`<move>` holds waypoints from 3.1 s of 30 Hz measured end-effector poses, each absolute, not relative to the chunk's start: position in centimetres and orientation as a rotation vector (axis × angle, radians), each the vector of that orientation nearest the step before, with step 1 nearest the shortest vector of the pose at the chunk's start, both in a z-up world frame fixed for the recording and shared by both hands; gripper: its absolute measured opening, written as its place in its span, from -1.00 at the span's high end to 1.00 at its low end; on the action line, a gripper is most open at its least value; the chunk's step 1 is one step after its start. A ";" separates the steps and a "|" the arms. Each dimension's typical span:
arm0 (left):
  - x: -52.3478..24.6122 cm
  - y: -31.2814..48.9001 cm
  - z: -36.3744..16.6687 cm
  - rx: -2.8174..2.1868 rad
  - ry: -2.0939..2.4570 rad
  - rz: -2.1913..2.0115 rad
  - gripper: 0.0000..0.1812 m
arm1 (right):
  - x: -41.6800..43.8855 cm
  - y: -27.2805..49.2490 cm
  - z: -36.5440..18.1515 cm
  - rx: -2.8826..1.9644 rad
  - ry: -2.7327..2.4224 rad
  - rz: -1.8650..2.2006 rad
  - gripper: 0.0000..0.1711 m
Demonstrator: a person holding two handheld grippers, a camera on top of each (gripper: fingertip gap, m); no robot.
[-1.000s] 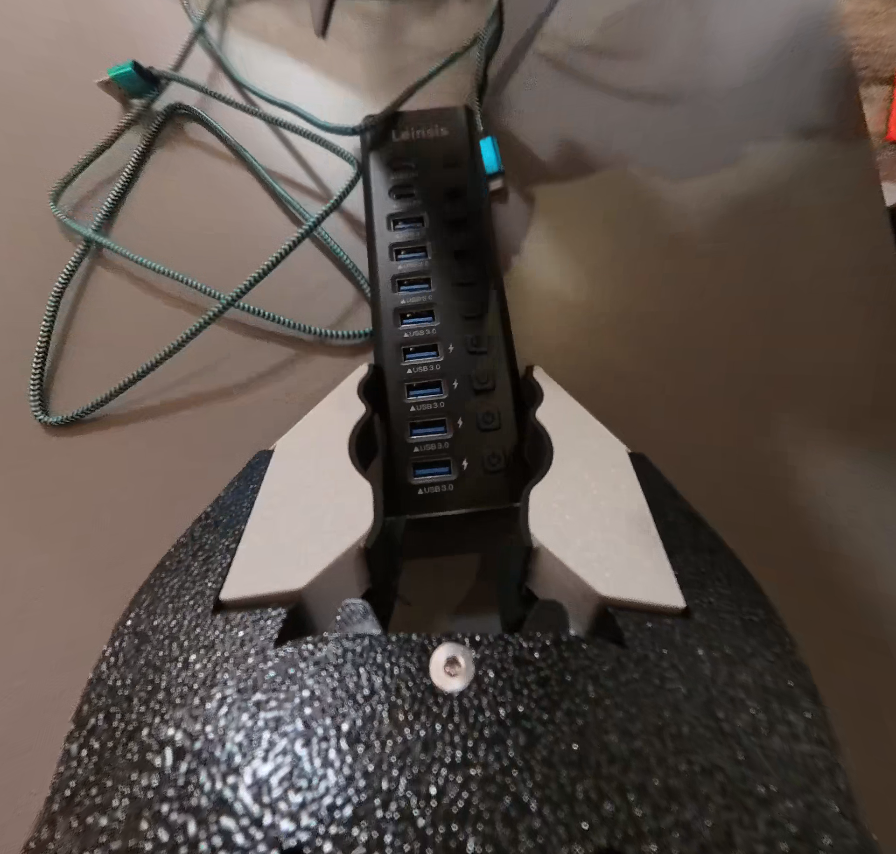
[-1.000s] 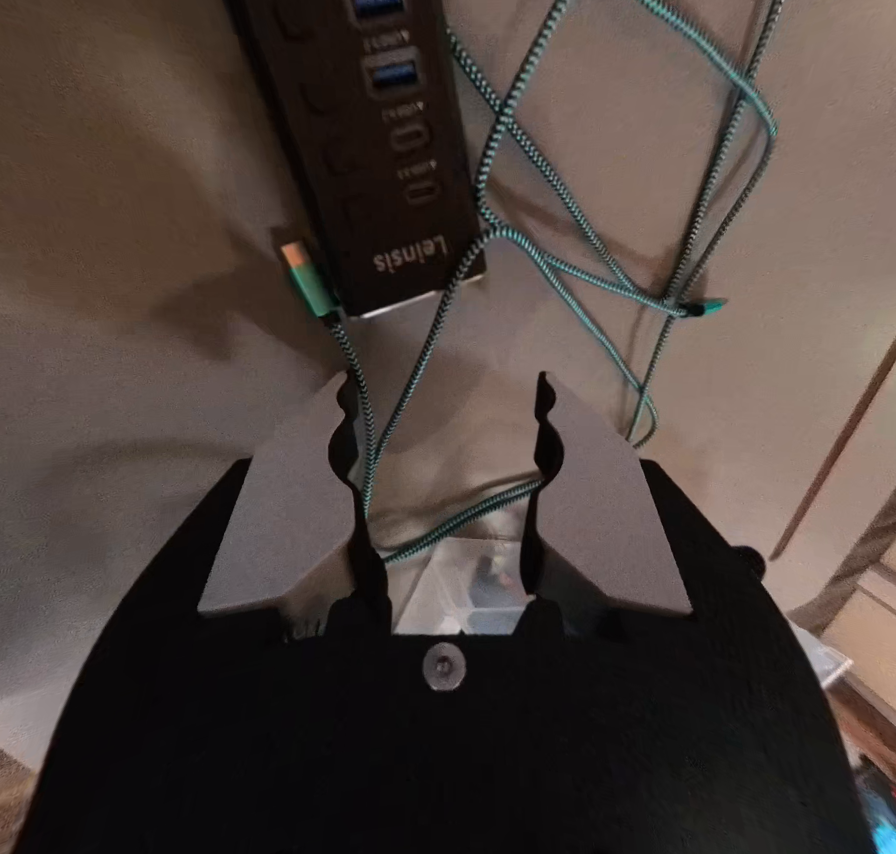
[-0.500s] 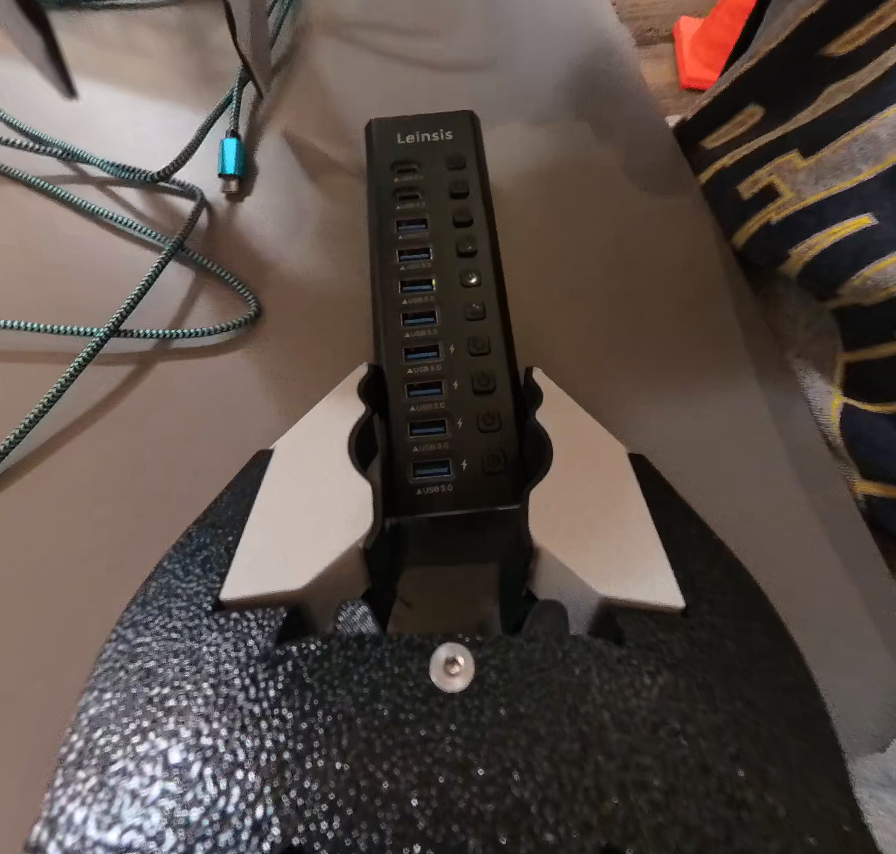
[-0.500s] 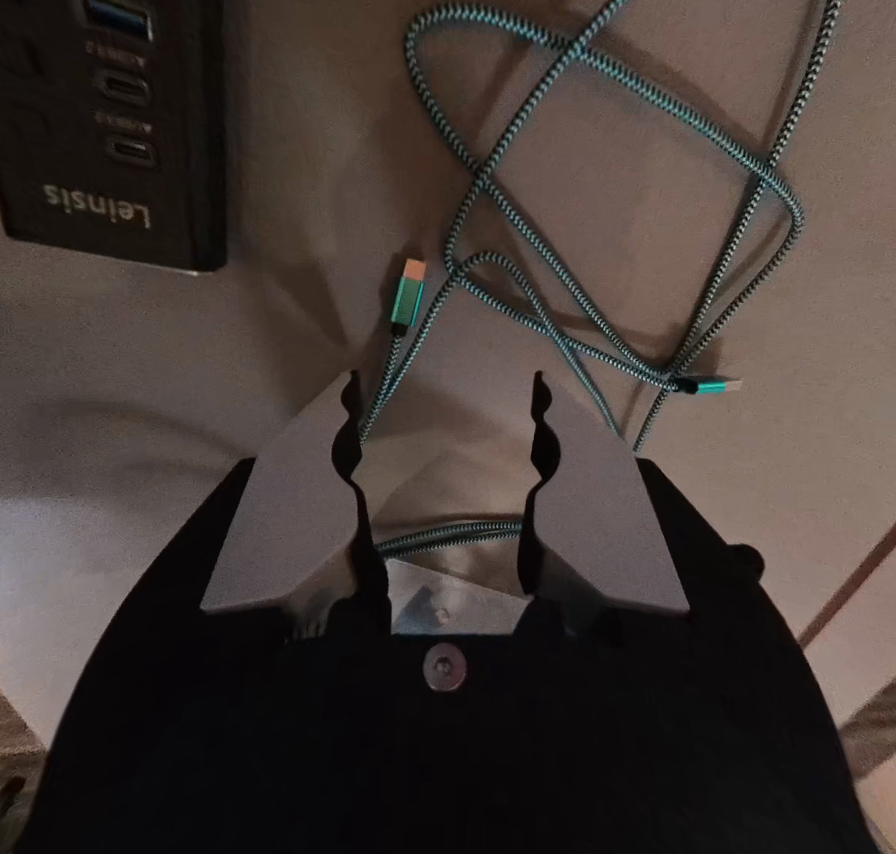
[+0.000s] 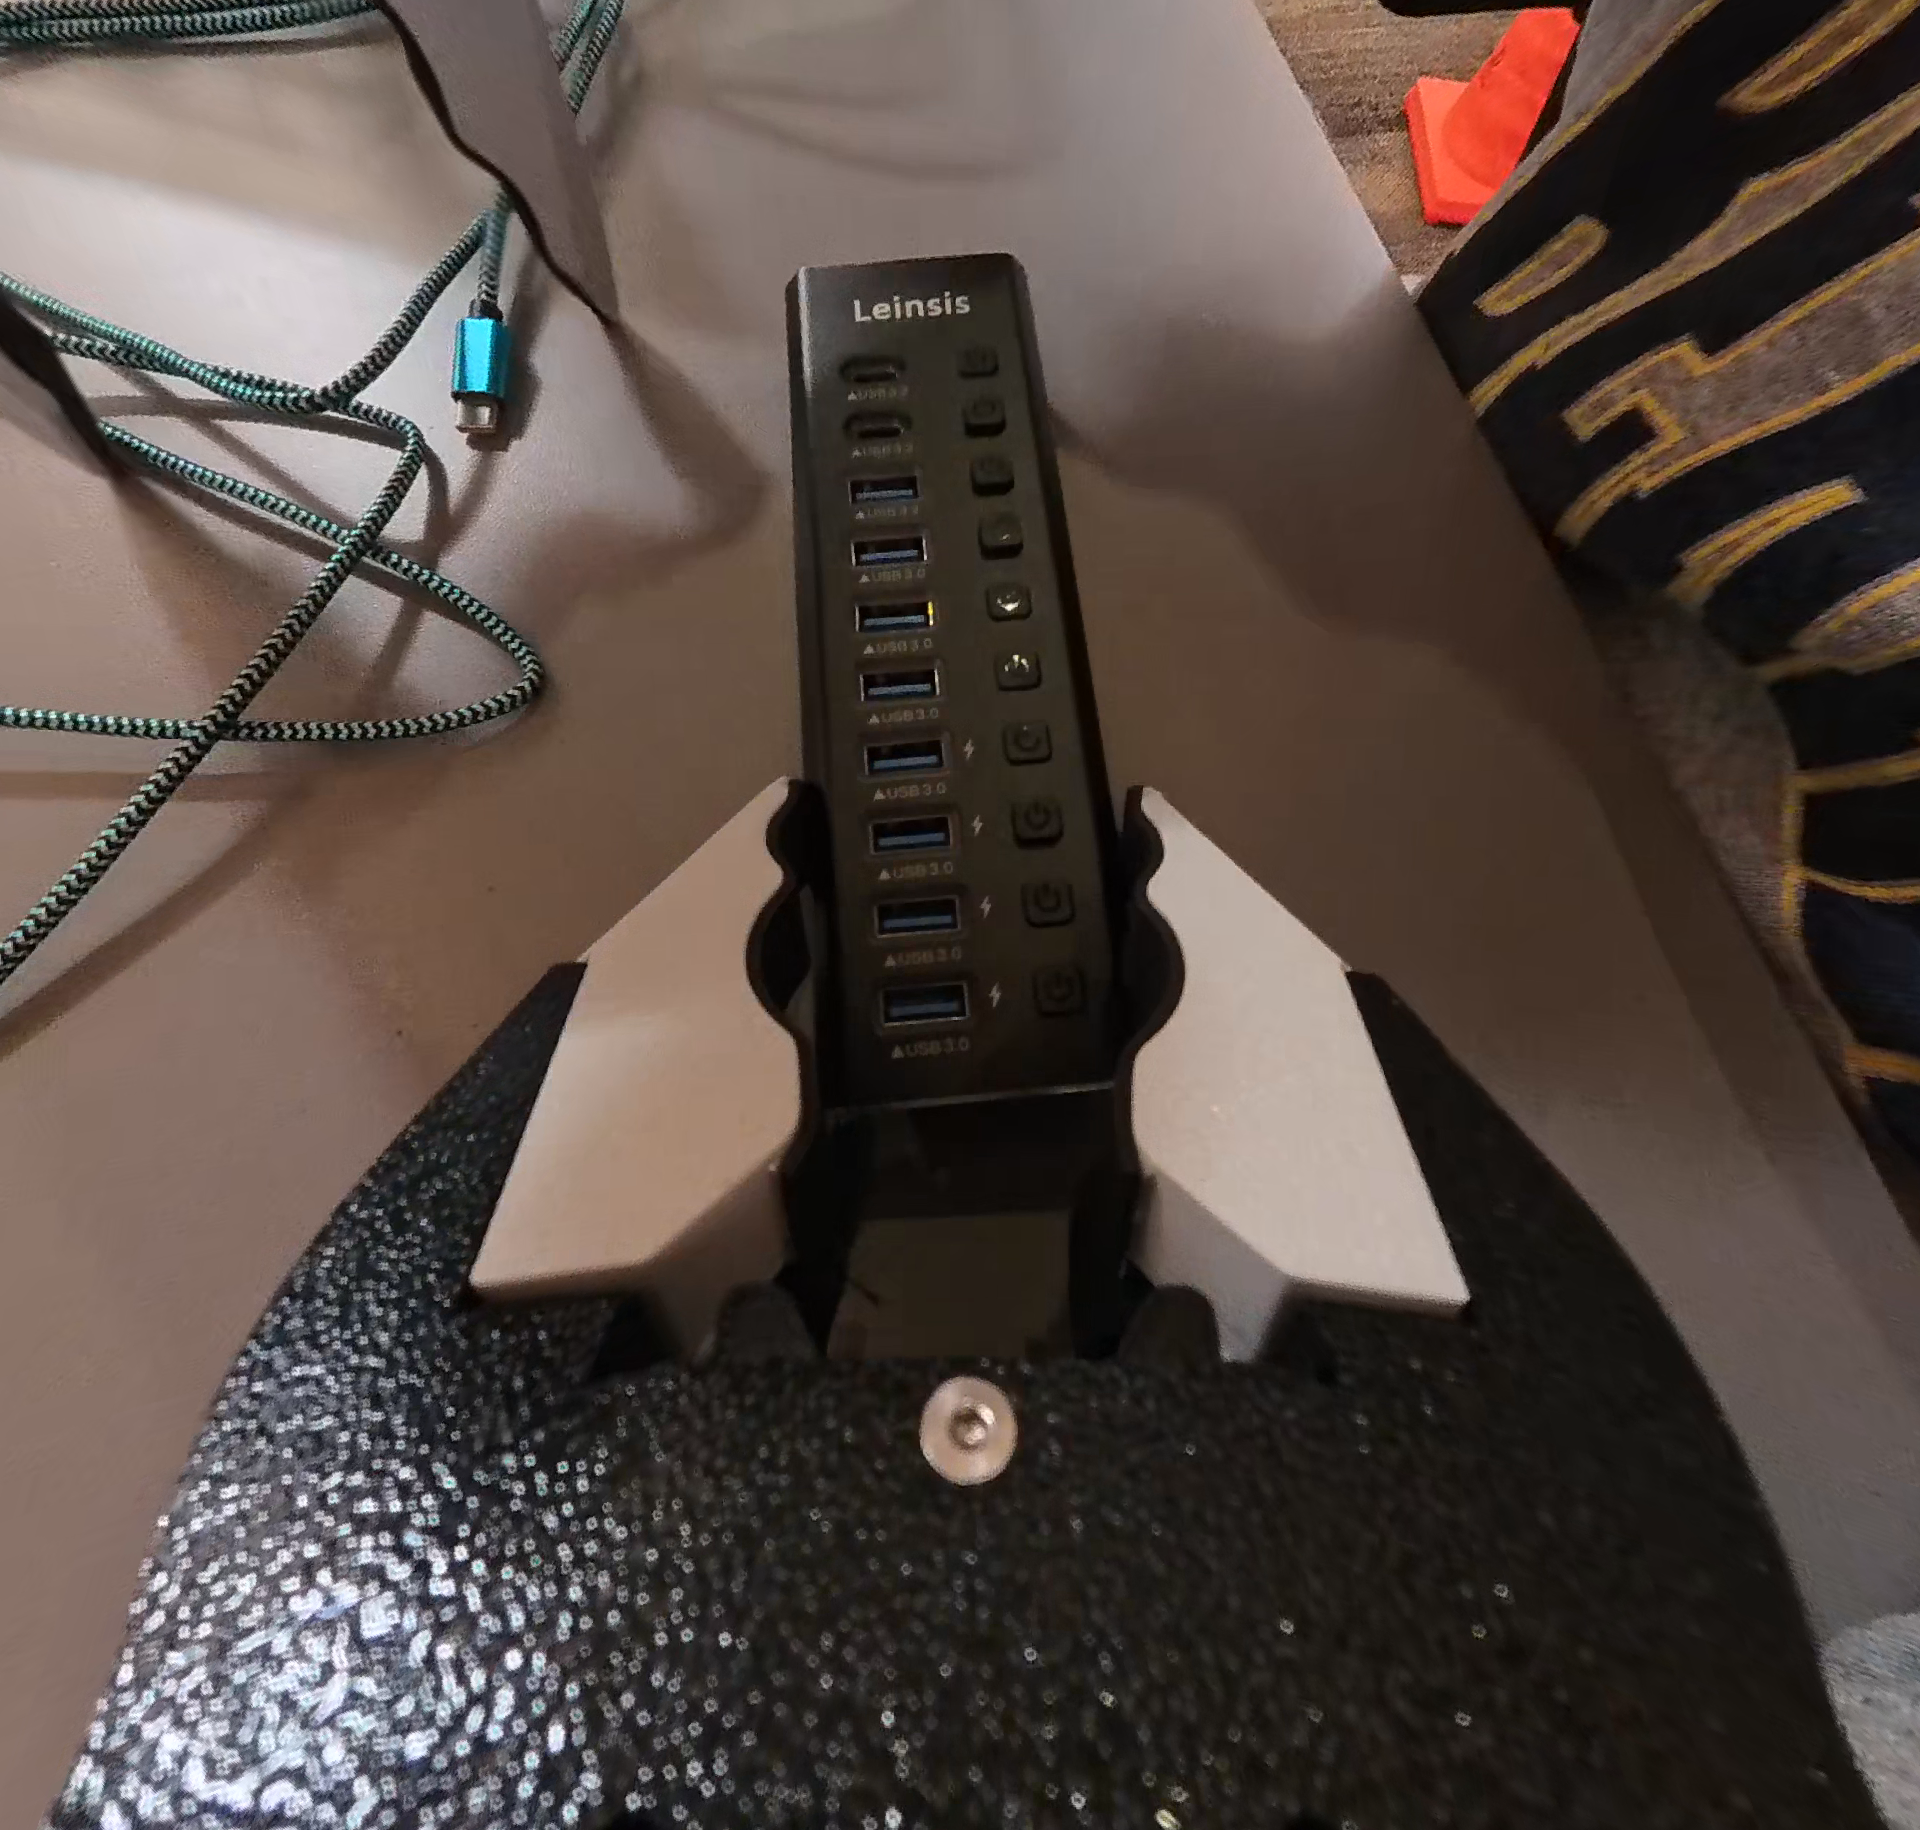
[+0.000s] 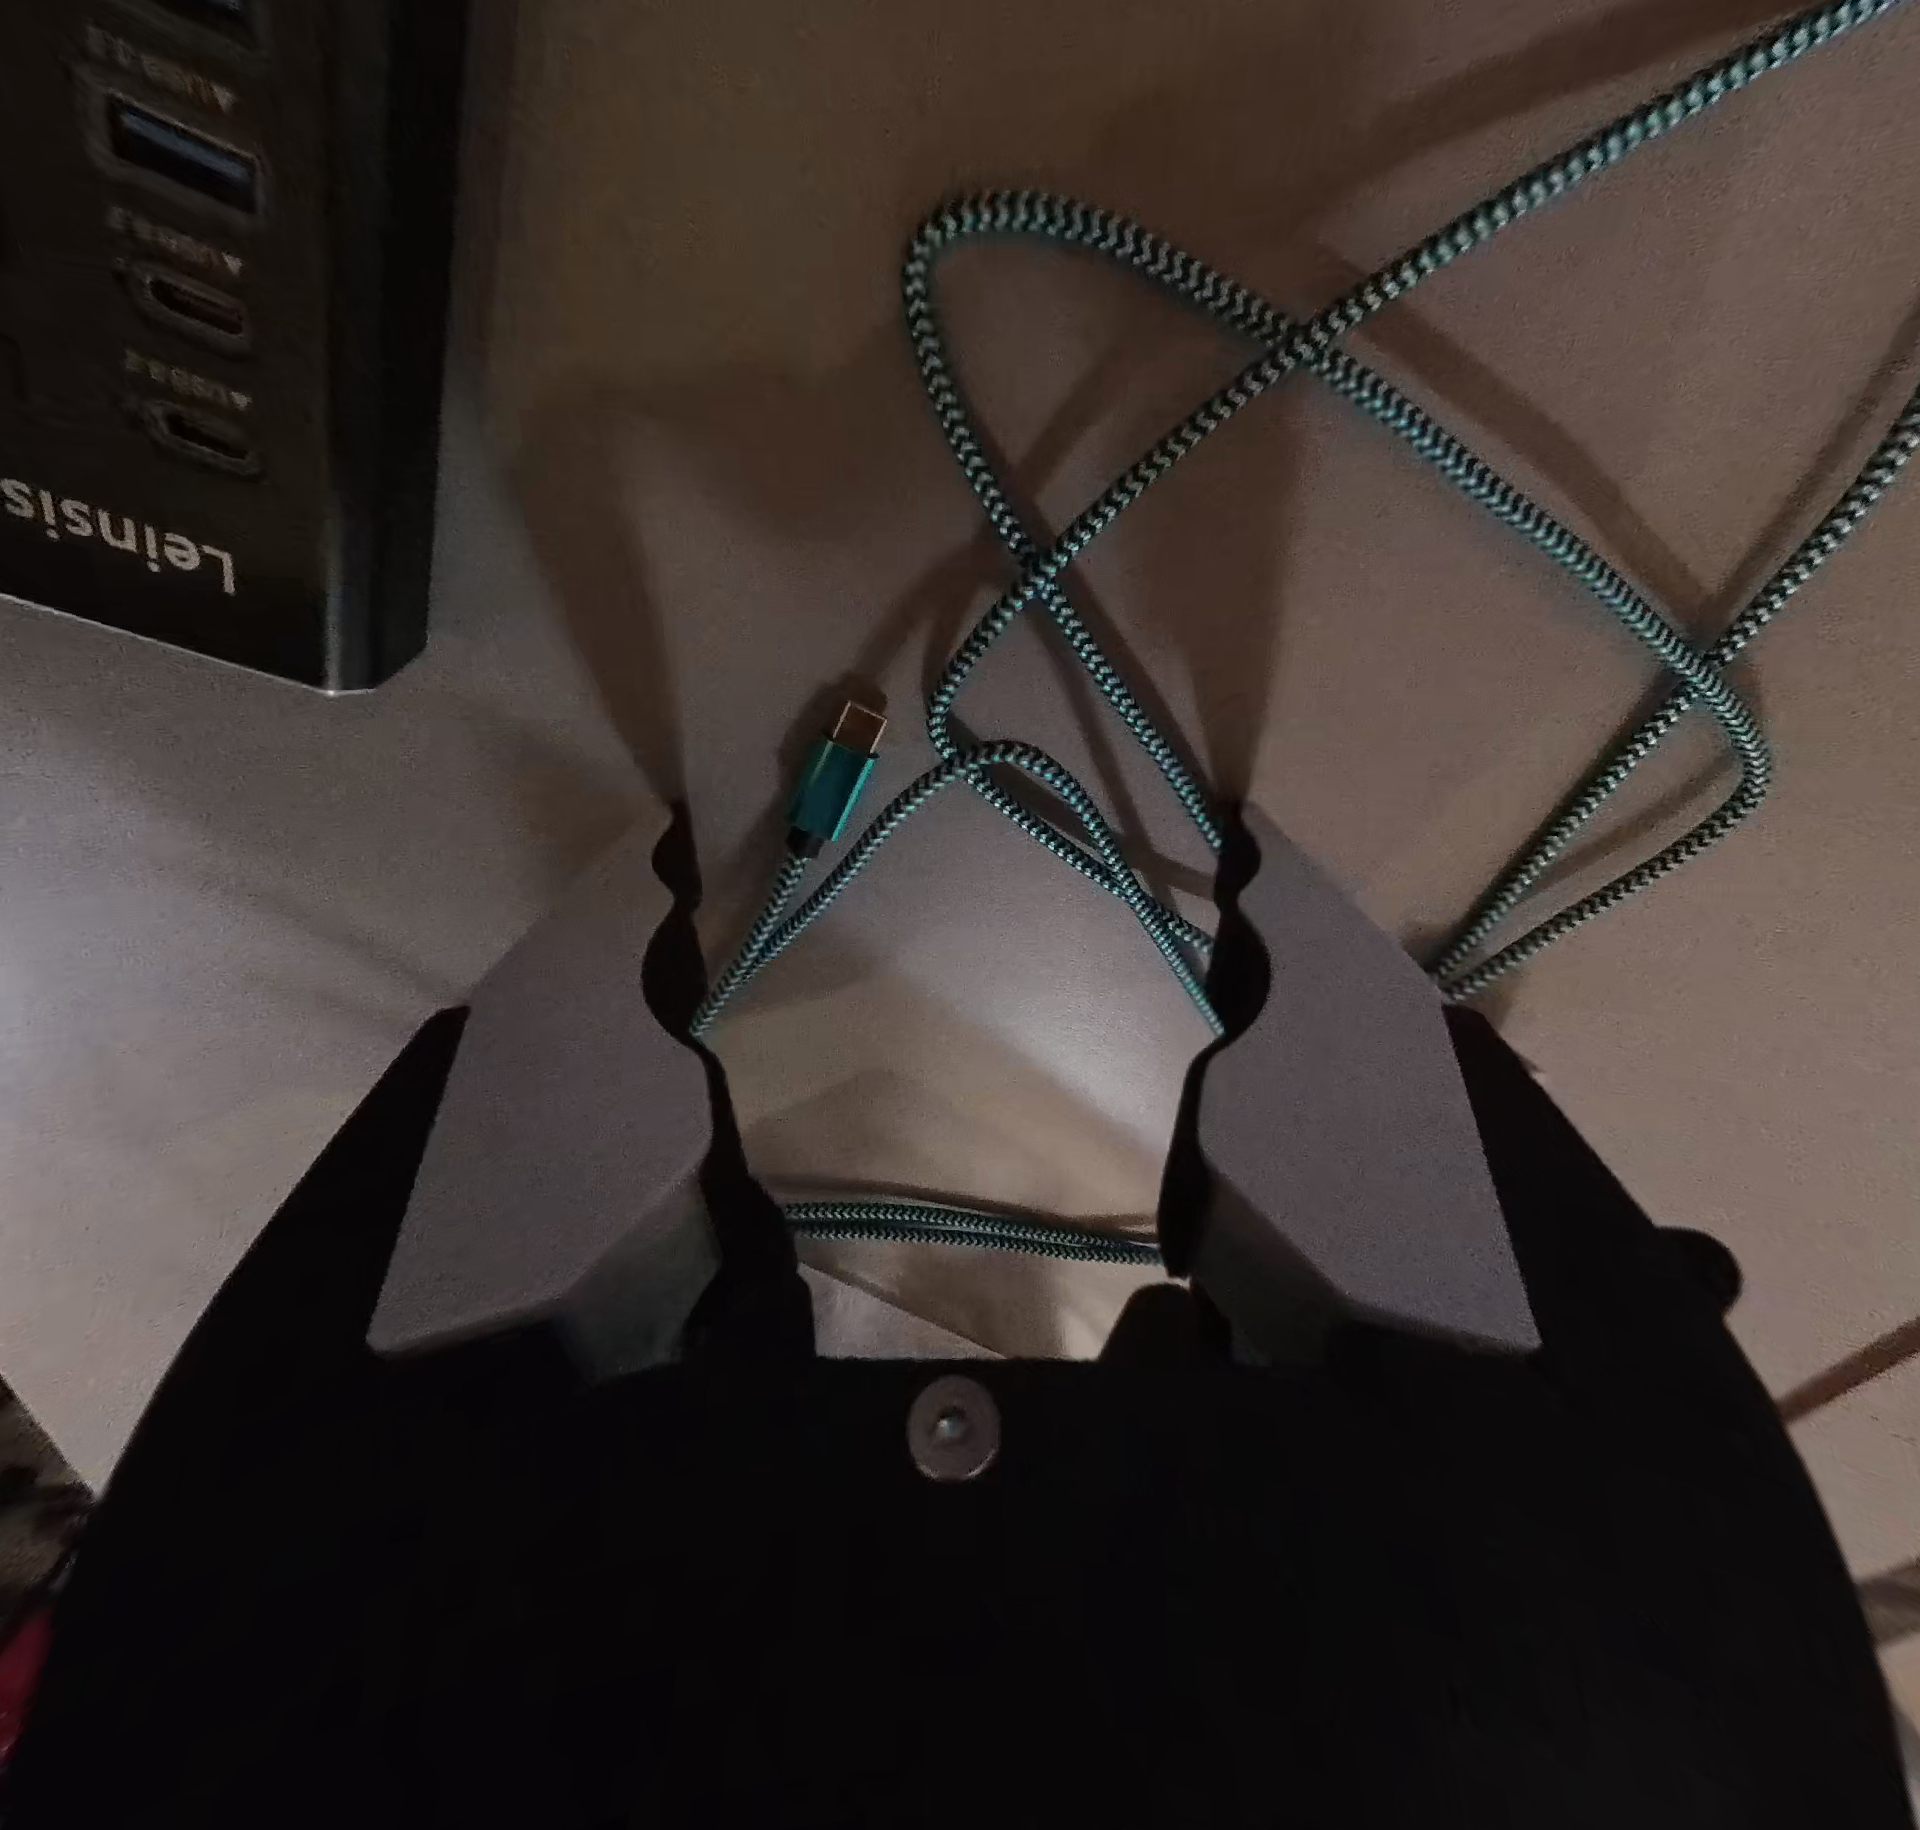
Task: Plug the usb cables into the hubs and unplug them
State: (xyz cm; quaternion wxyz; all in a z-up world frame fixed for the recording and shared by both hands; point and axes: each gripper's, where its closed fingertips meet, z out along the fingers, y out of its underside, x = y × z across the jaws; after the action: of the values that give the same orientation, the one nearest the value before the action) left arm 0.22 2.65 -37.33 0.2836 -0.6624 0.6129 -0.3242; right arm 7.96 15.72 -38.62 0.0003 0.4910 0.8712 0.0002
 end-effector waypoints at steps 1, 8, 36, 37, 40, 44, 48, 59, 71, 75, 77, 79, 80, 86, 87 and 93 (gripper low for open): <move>0.2 2.7 -37.3 -1.773 1.640 -0.868 0.35 | 7.9 15.8 -38.5 1.555 2.730 -0.004 -0.01; 0.2 2.7 -37.4 -1.773 1.640 -0.866 0.35 | 8.0 16.6 -38.0 1.654 2.695 0.002 0.51; 0.4 2.8 -37.5 -1.764 1.634 -0.836 0.36 | 10.8 14.9 -19.1 2.788 2.832 -0.017 0.92; 0.4 2.8 -37.5 -1.764 1.634 -0.835 0.36 | 11.5 14.9 -16.9 2.863 2.841 -0.040 0.92; 0.4 2.8 -37.4 -1.763 1.634 -0.835 0.36 | 14.7 15.3 -11.7 3.049 2.860 0.105 0.92; 0.4 2.8 -37.4 -1.761 1.634 -0.834 0.36 | 20.7 17.6 -9.1 3.098 2.777 0.987 0.91; 0.3 2.8 -37.4 -1.761 1.634 -0.833 0.36 | 24.6 19.2 -10.9 2.865 2.725 1.692 0.91; 0.3 2.8 -37.4 -1.756 1.635 -0.831 0.36 | 28.7 21.2 -23.0 3.148 2.471 1.482 0.92; 0.3 2.8 -37.4 -1.755 1.635 -0.830 0.36 | 29.1 19.6 -33.7 3.162 1.781 0.096 0.93; 0.3 2.8 -37.4 -1.756 1.635 -0.830 0.36 | 28.5 19.8 -35.2 2.930 1.803 0.108 0.93; 0.3 2.8 -37.4 -1.755 1.636 -0.829 0.36 | 28.3 20.0 -35.9 2.822 1.824 0.147 0.94; 0.3 2.8 -37.4 -1.752 1.637 -0.827 0.36 | 28.1 20.1 -36.1 2.761 1.830 0.179 0.94; 0.3 2.8 -37.4 -1.752 1.639 -0.826 0.36 | 28.1 20.2 -36.1 2.742 1.823 0.187 0.93; 0.3 2.8 -37.4 -1.751 1.640 -0.822 0.36 | 27.1 20.2 -30.9 2.939 1.743 0.039 0.55; 0.3 2.8 -37.4 -1.751 1.640 -0.822 0.36 | 27.1 20.3 -29.5 2.993 1.754 0.044 0.49; 0.4 2.8 -37.4 -1.748 1.642 -0.822 0.36 | 23.1 18.3 -20.7 3.263 2.096 0.084 0.20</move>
State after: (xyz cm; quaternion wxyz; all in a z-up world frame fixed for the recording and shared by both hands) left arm 0.36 2.83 -37.43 0.2989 -0.6580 0.6181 -0.3094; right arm 23.06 18.34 -20.65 -0.3605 0.7847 0.5039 0.0203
